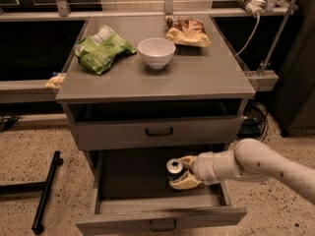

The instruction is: Pick pepsi can from middle drawer and place on counter

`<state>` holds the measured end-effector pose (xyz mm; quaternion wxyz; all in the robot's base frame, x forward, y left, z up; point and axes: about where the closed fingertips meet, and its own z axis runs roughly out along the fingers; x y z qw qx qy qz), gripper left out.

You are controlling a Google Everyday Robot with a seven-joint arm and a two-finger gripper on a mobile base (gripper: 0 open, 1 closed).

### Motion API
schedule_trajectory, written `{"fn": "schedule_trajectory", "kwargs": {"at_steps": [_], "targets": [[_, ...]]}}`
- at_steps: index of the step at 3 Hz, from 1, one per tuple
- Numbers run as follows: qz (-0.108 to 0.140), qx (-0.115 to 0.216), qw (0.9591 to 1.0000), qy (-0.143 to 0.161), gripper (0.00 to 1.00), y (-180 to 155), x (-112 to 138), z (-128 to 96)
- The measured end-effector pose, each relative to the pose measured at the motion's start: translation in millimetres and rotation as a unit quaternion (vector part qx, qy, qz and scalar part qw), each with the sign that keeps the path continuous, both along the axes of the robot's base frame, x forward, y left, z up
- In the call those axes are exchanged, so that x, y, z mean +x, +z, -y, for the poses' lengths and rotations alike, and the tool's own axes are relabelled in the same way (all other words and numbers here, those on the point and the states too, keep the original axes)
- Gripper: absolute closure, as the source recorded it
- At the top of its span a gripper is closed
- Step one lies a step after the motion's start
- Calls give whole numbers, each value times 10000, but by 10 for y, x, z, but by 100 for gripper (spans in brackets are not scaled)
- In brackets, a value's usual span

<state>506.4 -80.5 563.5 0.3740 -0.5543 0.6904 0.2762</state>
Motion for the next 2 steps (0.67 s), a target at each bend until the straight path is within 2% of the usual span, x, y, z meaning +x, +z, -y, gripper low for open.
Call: {"fn": "schedule_trajectory", "kwargs": {"at_steps": [1, 2], "targets": [[177, -188, 9997, -22, 100, 336, 37, 42], [177, -187, 9997, -20, 100, 336, 37, 41]]}}
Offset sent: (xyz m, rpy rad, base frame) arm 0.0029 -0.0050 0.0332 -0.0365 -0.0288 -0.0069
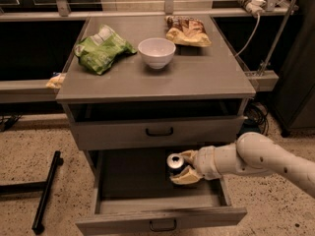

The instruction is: Pick pepsi can from middle drawer and place on counter

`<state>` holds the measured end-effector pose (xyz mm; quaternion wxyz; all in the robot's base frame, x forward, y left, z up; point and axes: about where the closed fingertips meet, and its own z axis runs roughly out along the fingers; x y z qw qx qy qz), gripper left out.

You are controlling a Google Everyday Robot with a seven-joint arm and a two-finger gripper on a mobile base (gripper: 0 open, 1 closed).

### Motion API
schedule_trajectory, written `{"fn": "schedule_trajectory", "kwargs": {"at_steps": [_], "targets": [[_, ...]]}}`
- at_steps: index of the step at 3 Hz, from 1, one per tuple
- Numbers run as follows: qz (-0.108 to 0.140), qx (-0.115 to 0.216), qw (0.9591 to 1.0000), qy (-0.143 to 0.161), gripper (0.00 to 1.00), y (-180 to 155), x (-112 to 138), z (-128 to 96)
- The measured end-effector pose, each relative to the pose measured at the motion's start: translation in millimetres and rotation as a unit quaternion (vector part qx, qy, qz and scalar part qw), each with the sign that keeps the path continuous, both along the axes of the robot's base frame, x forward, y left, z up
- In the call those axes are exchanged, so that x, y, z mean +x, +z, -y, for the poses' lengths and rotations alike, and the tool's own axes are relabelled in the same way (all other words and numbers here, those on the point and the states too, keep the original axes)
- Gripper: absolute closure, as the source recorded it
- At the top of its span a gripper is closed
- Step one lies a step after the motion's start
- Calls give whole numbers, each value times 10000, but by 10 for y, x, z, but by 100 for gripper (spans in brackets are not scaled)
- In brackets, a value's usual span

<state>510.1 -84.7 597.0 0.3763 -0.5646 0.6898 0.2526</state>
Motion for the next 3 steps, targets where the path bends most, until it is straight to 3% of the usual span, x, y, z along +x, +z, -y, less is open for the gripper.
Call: {"fn": "schedule_trajectory", "kwargs": {"at_steps": [1, 2, 3], "targets": [[-72, 149, 9998, 67, 100, 120, -14, 33], [-200, 405, 9990, -8, 100, 616, -7, 195], [-190, 508, 9983, -218, 100, 1373, 32, 433]]}}
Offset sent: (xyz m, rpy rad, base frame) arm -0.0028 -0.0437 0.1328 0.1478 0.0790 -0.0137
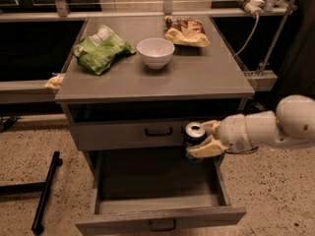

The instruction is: Pick pepsi can from middle drawer and place on counter

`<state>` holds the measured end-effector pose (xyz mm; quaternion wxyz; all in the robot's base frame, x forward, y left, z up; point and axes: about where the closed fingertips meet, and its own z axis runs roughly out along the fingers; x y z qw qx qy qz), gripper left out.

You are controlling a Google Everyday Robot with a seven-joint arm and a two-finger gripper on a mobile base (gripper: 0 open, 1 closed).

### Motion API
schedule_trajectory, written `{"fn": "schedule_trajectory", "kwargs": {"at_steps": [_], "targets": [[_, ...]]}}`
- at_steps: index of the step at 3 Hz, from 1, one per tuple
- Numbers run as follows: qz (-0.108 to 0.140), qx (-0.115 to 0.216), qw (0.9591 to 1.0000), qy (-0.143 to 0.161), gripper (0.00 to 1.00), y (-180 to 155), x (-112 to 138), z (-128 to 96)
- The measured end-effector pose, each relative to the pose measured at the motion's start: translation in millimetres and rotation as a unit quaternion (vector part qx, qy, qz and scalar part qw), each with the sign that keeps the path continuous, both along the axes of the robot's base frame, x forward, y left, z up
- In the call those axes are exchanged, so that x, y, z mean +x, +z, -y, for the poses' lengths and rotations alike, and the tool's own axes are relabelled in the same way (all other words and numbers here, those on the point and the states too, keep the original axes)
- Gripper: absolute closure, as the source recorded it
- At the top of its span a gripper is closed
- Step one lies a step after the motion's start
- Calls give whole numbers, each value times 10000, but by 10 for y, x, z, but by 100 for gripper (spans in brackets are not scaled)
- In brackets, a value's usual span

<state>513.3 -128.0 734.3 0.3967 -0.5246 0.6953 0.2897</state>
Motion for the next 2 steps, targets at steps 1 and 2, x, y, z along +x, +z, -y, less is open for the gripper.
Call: {"fn": "schedule_trajectory", "kwargs": {"at_steps": [1, 2], "targets": [[366, -90, 9989, -291, 100, 964, 96, 198], [684, -198, 9963, -483, 100, 1662, 161, 325]]}}
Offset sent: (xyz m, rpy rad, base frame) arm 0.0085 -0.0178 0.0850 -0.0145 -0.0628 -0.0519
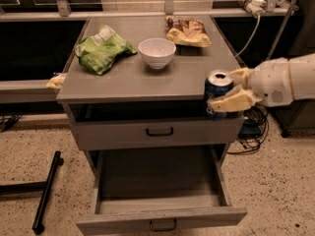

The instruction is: Pick pepsi can from middle drawer and place on counter

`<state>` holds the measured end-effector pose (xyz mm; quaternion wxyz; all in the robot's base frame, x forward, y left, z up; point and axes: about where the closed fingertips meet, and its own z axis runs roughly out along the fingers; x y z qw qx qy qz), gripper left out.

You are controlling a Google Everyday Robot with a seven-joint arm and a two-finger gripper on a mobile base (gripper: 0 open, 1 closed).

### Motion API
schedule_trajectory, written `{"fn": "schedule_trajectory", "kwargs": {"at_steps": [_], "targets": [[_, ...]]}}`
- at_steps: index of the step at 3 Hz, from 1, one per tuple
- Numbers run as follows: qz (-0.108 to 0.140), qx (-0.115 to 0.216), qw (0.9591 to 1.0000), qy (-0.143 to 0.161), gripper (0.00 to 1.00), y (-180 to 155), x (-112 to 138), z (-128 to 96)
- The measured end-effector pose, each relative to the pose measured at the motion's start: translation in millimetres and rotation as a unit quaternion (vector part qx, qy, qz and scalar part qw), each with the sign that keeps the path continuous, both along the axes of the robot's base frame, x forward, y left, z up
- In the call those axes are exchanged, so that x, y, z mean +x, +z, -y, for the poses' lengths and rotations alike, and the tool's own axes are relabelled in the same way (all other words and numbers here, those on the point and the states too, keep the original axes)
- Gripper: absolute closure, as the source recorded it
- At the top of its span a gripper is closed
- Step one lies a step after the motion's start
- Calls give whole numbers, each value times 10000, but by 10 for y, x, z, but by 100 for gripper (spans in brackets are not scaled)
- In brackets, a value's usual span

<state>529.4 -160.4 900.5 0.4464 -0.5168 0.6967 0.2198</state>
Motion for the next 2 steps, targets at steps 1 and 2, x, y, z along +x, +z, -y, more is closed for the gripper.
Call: {"fn": "schedule_trajectory", "kwargs": {"at_steps": [1, 2], "targets": [[71, 6, 10000, -27, 100, 90, 23, 18], [198, -11, 9998, -52, 100, 256, 188, -8]]}}
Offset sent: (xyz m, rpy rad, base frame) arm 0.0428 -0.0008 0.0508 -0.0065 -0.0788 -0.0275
